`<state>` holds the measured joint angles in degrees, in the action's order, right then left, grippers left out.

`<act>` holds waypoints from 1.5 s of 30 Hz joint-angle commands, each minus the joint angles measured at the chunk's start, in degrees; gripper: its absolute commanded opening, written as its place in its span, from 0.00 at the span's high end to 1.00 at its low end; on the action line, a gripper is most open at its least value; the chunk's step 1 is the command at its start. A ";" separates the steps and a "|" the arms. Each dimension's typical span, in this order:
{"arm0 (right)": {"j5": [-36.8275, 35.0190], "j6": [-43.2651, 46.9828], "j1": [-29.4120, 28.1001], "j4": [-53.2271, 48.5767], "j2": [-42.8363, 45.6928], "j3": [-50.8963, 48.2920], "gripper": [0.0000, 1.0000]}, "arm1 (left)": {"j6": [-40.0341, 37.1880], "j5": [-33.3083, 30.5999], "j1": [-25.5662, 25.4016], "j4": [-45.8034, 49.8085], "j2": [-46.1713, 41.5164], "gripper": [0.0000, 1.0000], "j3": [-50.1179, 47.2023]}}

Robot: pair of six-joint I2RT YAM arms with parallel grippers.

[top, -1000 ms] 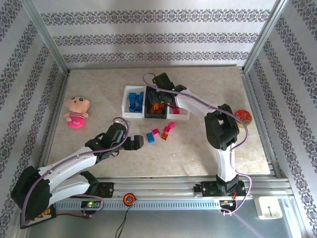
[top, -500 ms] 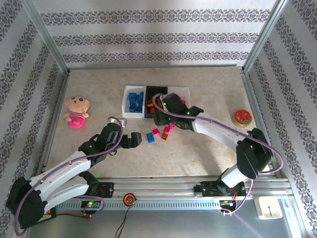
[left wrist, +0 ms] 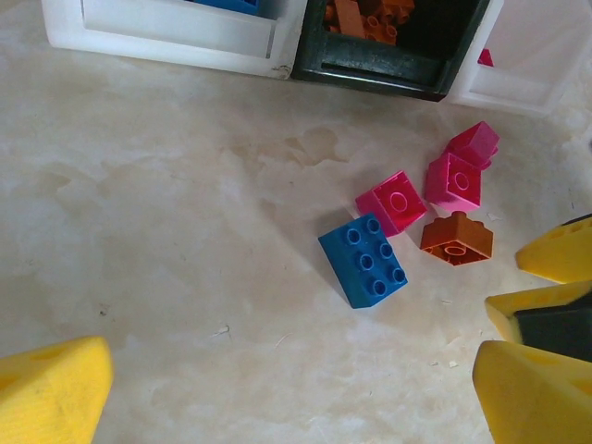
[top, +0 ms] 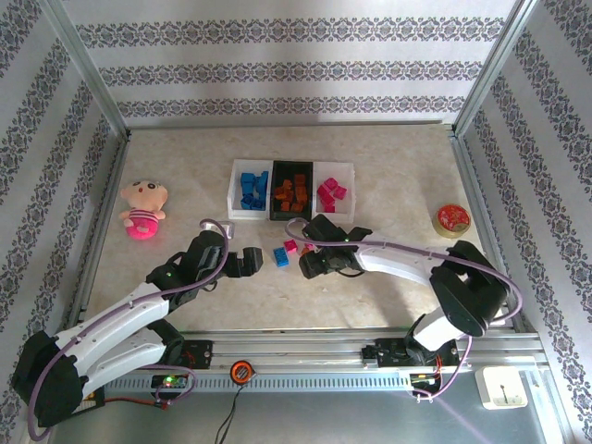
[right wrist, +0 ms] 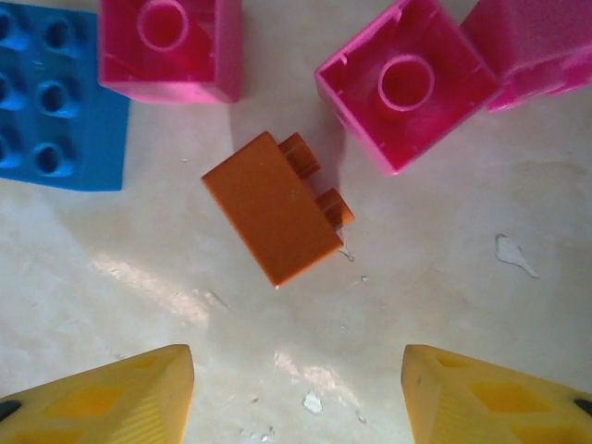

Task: Sort the legos into containers by color
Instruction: Pick up the lego from the center of the table, then place the lego in the container.

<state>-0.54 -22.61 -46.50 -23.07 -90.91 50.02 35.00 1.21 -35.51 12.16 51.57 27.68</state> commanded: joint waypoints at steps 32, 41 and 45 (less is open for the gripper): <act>1.61 0.59 -0.02 1.04 6.93 1.00 0.82 | -0.27 -1.83 1.05 2.05 -1.20 0.00 0.17; -1.07 2.39 3.66 0.79 5.33 15.76 0.82 | -1.02 -1.89 1.28 3.11 -0.85 0.00 1.58; -3.48 2.04 6.61 1.21 -4.48 24.89 0.82 | -1.84 -1.04 1.32 4.09 0.78 0.00 3.19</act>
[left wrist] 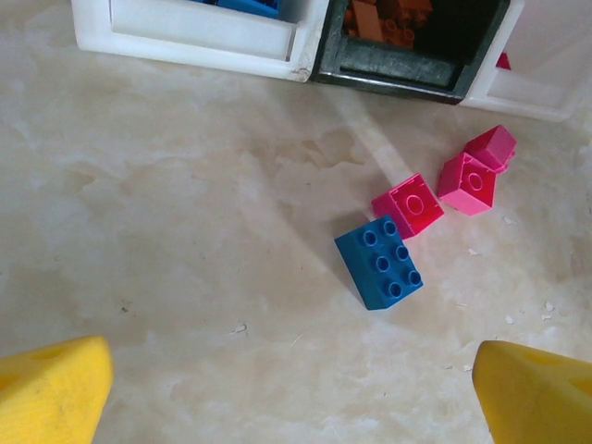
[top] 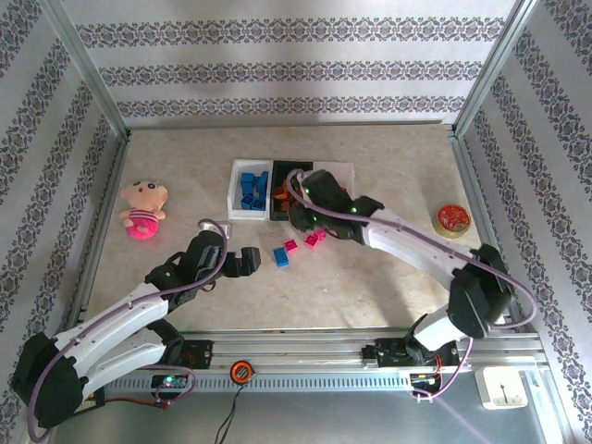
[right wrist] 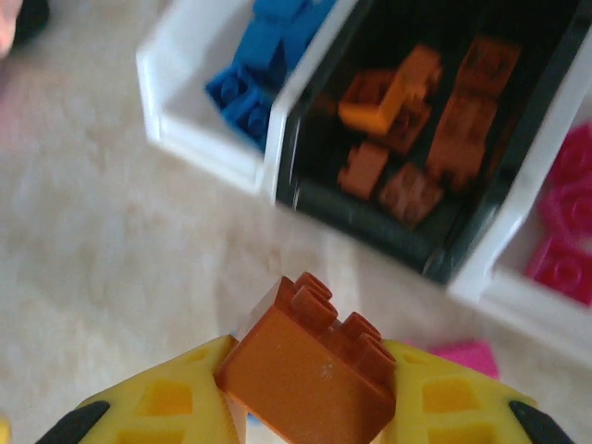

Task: Sort the legos into containers by color
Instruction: Place the lego in the container.

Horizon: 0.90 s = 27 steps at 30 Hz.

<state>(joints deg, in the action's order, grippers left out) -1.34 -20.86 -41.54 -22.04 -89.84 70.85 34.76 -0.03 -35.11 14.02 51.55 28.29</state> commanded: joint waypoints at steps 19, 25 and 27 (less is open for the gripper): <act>-2.43 -4.59 7.07 0.78 -19.47 17.56 0.38 | -8.33 9.15 0.79 -1.61 13.13 0.05 10.94; -2.50 -7.74 9.83 6.46 -5.35 -0.49 0.37 | -13.08 7.87 -5.09 -2.31 25.59 0.06 19.65; -2.58 -8.73 11.16 7.65 0.11 -6.72 0.36 | -14.87 6.46 -7.43 -1.48 30.46 0.08 23.29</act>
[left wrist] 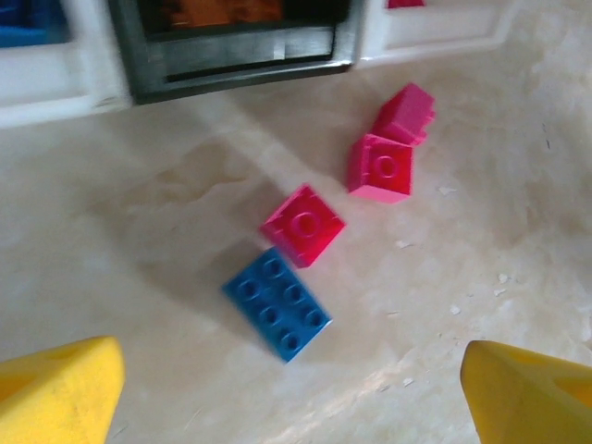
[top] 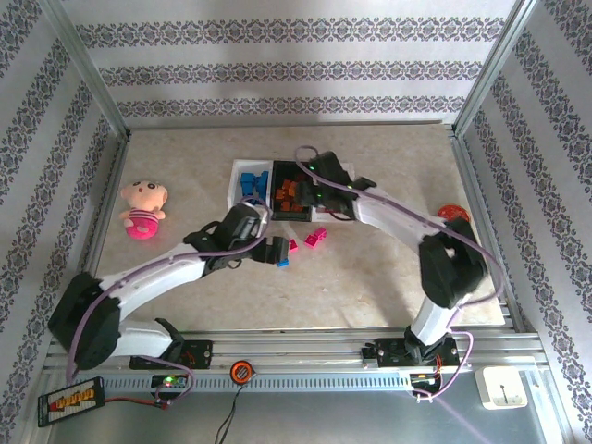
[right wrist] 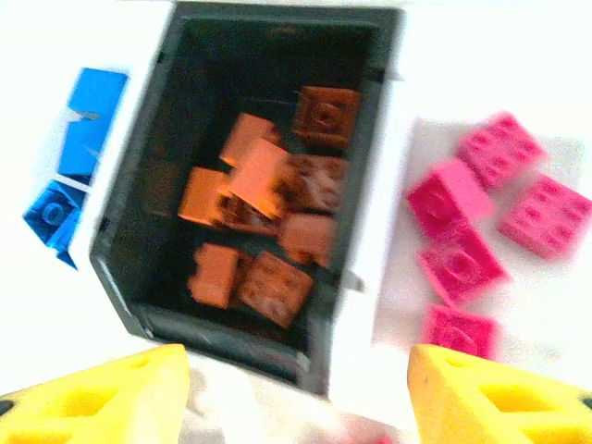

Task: Sort the legos into containers by color
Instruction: Place the lego in the container, then pick up the lego from the center of the table.

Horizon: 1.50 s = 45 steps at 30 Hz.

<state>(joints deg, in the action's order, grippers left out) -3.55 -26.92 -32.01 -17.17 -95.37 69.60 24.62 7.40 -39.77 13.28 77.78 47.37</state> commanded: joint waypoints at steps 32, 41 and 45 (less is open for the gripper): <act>2.58 -4.86 13.40 0.56 38.82 -28.25 0.33 | -11.13 -6.90 -8.11 1.52 32.46 0.66 20.94; 2.26 -5.42 13.89 1.41 39.06 -30.29 0.33 | -5.52 -2.30 -9.27 1.36 16.57 0.72 14.54; 2.17 -6.11 13.99 1.43 39.99 -32.00 0.33 | -6.20 -1.29 -8.41 3.47 17.91 0.72 22.25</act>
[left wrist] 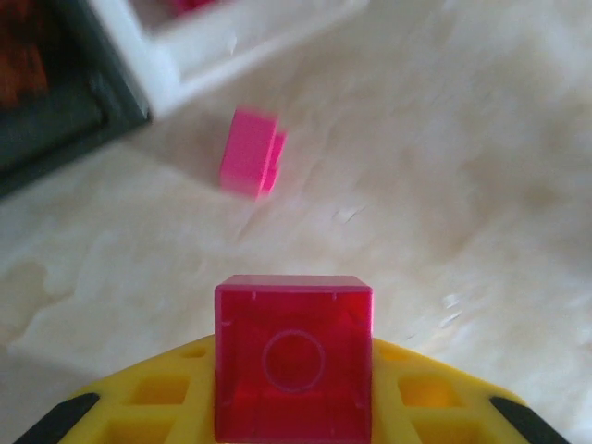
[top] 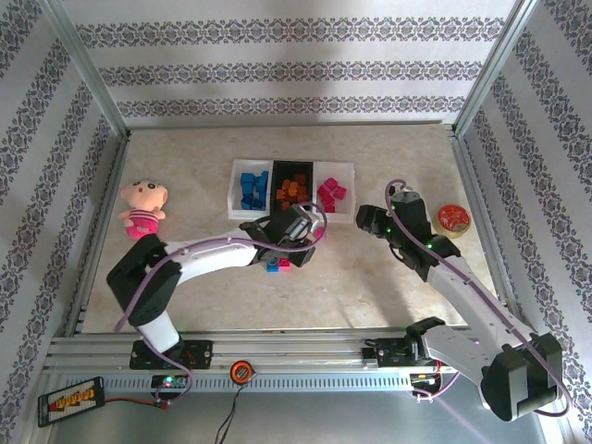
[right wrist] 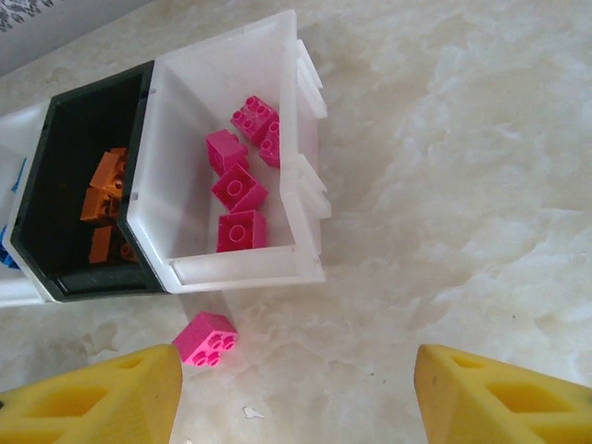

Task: Sort the legos into containers by color
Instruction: Pick up the lego from the center of the table, then place the lego in the container.

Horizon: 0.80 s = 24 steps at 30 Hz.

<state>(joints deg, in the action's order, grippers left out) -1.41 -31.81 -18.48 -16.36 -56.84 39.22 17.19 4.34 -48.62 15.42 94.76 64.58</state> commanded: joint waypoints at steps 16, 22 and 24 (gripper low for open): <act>1.91 -1.63 0.47 -1.56 7.74 -8.99 0.33 | 3.97 9.54 9.64 11.94 36.08 0.71 49.87; 2.85 -1.63 -0.91 -1.12 9.37 -11.70 0.33 | 6.01 11.27 9.86 13.14 39.70 0.54 58.46; 2.21 -1.72 -1.96 -0.70 9.41 -12.33 0.32 | 6.67 11.97 10.01 13.02 39.59 0.47 59.91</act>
<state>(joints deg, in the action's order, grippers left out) 0.54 -32.91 -19.38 -17.47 -48.14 27.88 21.93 14.17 -38.87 26.79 135.17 120.70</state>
